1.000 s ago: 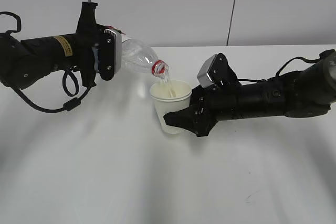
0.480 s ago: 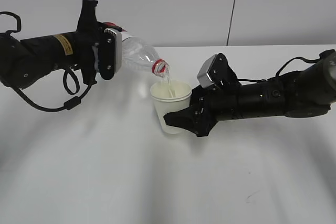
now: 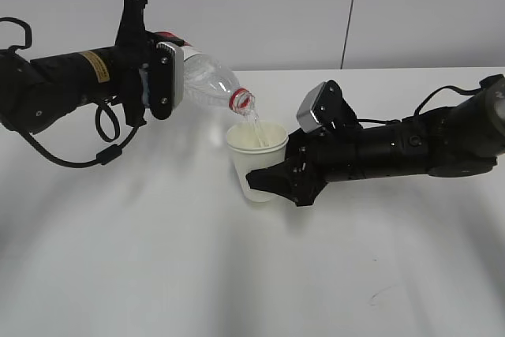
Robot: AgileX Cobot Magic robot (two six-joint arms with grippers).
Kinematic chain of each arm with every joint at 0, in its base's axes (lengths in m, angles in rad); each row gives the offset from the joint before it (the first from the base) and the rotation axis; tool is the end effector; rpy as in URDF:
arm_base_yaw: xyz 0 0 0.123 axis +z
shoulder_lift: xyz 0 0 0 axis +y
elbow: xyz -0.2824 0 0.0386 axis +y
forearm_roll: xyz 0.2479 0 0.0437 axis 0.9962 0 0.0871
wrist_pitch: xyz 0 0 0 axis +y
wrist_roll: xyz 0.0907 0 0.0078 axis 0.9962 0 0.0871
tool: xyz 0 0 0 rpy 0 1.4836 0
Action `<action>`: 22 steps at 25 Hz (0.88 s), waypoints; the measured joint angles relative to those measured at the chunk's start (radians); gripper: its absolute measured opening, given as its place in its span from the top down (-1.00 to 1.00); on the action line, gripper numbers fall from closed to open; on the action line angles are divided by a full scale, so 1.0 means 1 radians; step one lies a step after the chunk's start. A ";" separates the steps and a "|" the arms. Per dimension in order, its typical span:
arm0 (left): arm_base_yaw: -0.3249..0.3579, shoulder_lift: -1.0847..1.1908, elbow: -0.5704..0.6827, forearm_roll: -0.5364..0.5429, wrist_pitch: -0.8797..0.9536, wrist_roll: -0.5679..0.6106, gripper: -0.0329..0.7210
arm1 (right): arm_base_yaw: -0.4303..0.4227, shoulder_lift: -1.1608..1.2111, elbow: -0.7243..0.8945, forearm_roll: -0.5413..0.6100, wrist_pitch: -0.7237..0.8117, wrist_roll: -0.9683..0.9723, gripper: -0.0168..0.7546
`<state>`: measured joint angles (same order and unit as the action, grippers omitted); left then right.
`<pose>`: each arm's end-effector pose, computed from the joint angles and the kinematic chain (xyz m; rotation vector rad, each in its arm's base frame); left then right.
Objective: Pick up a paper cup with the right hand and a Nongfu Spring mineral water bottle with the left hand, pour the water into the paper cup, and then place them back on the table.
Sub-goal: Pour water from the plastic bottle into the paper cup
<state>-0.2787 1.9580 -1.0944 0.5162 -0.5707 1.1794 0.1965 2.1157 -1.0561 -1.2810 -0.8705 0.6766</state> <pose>0.3983 -0.1392 0.1866 1.6401 0.9298 0.6930 0.3678 0.1412 0.1123 -1.0708 1.7751 0.7425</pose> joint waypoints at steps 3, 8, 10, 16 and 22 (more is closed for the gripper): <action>0.000 0.000 0.000 0.000 0.000 0.000 0.11 | 0.000 0.000 0.000 0.000 0.000 0.000 -0.36; 0.000 0.000 0.000 0.000 -0.002 0.000 0.11 | 0.000 0.000 0.000 0.000 0.000 0.000 -0.36; 0.000 0.000 0.000 0.000 -0.004 0.000 0.11 | 0.000 0.000 0.000 0.000 0.000 0.000 -0.36; 0.000 0.000 0.000 0.000 -0.006 0.000 0.11 | 0.000 0.000 0.000 -0.001 0.002 0.000 -0.36; 0.000 0.000 0.000 0.000 -0.006 0.016 0.11 | 0.000 0.000 0.000 -0.001 0.005 0.000 -0.36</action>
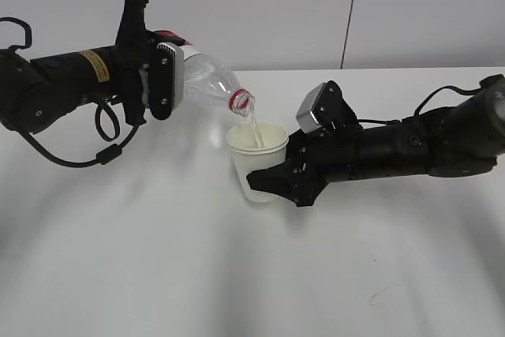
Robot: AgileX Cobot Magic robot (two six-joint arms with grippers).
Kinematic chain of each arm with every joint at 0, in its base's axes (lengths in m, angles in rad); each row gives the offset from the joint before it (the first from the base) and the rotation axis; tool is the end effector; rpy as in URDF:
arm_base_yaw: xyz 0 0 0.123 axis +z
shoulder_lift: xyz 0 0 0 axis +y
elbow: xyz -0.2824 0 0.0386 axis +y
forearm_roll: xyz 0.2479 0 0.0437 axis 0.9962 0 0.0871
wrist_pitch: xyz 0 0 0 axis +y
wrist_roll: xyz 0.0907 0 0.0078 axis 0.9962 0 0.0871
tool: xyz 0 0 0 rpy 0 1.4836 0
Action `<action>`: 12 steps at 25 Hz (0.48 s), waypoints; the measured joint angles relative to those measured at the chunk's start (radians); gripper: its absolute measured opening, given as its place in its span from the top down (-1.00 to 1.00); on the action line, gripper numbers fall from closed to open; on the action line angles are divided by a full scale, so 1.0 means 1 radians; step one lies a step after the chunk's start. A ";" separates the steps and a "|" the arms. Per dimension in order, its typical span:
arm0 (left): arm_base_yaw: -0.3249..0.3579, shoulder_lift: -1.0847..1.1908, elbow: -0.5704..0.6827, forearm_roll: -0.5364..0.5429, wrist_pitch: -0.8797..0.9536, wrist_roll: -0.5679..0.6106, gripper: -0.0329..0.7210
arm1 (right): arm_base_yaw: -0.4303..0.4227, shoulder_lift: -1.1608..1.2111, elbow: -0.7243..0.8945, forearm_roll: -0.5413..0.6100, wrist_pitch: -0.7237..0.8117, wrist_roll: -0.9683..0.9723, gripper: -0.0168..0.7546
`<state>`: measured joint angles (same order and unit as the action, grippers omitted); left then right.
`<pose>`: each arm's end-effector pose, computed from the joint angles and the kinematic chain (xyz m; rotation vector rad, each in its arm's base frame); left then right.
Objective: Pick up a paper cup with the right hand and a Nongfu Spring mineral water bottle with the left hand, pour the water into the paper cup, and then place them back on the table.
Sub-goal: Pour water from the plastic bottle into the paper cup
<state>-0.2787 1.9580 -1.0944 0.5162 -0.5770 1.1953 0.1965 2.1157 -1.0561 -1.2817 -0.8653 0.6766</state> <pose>0.3984 -0.1394 0.1871 1.6444 0.9131 0.7039 0.3680 0.1409 0.1119 -1.0717 1.7791 0.7376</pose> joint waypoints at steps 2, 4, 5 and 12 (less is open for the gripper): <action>0.000 0.000 0.000 0.000 0.000 0.002 0.11 | 0.000 0.000 0.000 -0.002 0.002 0.000 -0.36; 0.000 0.000 0.000 0.000 -0.001 0.003 0.11 | 0.000 0.000 0.000 -0.002 0.002 0.000 -0.36; 0.000 -0.001 0.000 0.000 -0.004 0.003 0.11 | 0.000 0.000 0.000 -0.002 0.002 0.000 -0.36; 0.000 -0.001 0.000 0.000 -0.009 0.003 0.11 | 0.000 0.000 -0.002 -0.002 0.004 0.000 -0.36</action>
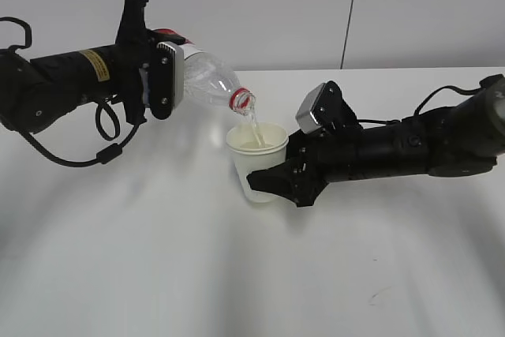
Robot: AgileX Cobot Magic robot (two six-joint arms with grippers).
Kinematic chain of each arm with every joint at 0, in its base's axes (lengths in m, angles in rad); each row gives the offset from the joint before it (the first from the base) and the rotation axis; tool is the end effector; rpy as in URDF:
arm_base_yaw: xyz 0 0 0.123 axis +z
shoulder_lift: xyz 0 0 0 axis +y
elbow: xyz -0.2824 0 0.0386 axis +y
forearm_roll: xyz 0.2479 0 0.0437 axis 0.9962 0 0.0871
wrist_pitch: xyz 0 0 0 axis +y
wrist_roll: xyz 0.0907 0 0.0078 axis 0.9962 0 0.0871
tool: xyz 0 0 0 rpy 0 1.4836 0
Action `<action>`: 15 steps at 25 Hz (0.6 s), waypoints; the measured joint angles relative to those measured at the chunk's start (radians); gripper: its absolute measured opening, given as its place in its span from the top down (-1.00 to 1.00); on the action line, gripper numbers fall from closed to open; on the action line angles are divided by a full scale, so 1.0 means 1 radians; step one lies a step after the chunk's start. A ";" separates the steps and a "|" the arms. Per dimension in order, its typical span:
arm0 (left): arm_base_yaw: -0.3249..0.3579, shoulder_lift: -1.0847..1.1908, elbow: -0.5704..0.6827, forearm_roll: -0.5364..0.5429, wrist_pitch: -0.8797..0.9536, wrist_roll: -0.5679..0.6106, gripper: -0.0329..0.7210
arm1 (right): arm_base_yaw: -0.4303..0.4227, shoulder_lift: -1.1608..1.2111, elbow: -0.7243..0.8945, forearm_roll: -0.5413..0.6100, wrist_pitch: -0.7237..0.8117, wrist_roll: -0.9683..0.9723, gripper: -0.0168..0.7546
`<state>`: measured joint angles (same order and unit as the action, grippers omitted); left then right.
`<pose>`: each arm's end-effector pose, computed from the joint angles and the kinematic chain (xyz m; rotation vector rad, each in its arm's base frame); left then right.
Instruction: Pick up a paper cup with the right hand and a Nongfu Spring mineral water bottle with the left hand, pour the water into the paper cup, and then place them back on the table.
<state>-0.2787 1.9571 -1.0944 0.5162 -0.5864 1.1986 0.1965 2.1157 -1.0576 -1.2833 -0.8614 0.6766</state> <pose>0.3983 -0.1398 0.1882 1.6386 0.9033 0.7067 0.3684 0.1408 0.1119 -1.0737 1.7805 0.7333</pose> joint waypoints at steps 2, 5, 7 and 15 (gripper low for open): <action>0.000 0.000 0.000 0.000 0.000 0.000 0.11 | 0.000 0.000 -0.008 -0.002 0.004 0.000 -0.36; 0.000 0.000 0.000 0.000 0.000 0.000 0.11 | 0.000 0.000 -0.012 -0.002 0.004 0.000 -0.36; 0.000 0.000 0.000 0.000 -0.002 0.000 0.11 | 0.000 0.000 -0.012 -0.002 0.004 0.000 -0.36; 0.000 0.000 -0.001 -0.017 -0.003 0.000 0.11 | 0.000 0.000 -0.012 -0.002 0.006 -0.028 -0.36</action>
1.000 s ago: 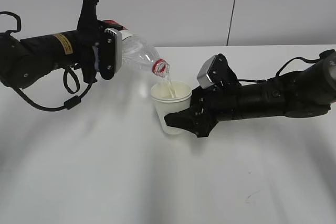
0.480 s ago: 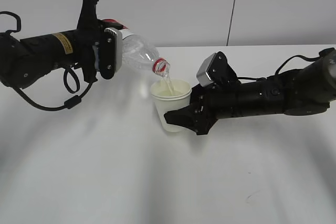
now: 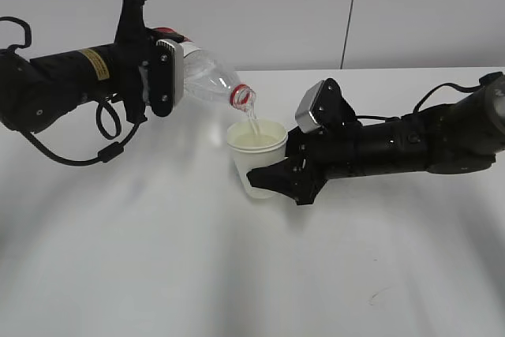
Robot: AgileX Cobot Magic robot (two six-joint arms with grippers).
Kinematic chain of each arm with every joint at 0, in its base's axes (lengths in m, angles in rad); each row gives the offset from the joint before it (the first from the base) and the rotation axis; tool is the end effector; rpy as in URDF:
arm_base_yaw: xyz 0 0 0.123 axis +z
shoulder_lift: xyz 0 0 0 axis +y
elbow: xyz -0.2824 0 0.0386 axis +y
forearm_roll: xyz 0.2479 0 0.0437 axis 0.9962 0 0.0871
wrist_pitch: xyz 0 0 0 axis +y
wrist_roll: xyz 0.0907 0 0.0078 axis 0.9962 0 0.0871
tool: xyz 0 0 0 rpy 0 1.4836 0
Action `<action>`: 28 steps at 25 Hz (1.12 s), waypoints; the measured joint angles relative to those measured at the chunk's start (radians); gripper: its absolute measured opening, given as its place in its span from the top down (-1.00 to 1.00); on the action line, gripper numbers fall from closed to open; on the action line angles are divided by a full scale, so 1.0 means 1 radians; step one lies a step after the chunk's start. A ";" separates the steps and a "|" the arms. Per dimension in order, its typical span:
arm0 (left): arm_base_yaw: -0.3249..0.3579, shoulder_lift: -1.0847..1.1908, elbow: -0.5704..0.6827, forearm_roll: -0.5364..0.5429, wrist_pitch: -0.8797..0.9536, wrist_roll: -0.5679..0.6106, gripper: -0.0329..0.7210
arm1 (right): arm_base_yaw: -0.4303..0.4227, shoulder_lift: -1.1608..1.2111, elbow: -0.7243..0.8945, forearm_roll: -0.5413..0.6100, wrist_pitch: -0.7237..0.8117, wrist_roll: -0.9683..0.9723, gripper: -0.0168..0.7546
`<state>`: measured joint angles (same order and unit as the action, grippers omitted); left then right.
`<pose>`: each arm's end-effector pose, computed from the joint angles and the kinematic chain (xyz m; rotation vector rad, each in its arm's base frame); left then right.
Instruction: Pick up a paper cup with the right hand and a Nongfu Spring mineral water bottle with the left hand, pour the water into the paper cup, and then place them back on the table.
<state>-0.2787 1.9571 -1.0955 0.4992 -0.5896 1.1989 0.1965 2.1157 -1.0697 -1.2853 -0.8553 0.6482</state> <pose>0.3990 -0.1393 0.1891 1.6228 0.9155 0.7067 0.3712 0.1410 0.1140 -1.0998 1.7550 0.7044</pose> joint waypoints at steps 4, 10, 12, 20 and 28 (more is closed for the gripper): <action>-0.015 0.000 0.000 -0.129 0.000 -0.016 0.11 | 0.000 0.000 0.000 0.038 0.000 -0.070 -0.36; -0.049 -0.003 0.000 -0.215 0.044 -0.080 0.12 | 0.000 0.000 0.000 0.183 0.000 -0.200 -0.36; -0.050 -0.003 0.000 -0.225 0.058 -0.129 0.12 | 0.000 0.000 0.000 0.229 0.000 -0.235 -0.36; -0.050 -0.003 0.000 -0.262 0.066 -0.472 0.12 | 0.000 0.000 0.000 0.425 0.002 -0.310 -0.36; -0.050 -0.003 0.015 -0.264 0.042 -0.822 0.12 | -0.017 0.000 0.000 0.615 -0.012 -0.356 -0.36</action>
<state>-0.3292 1.9542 -1.0807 0.2347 -0.5472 0.3774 0.1798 2.1157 -1.0697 -0.6701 -0.8668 0.2920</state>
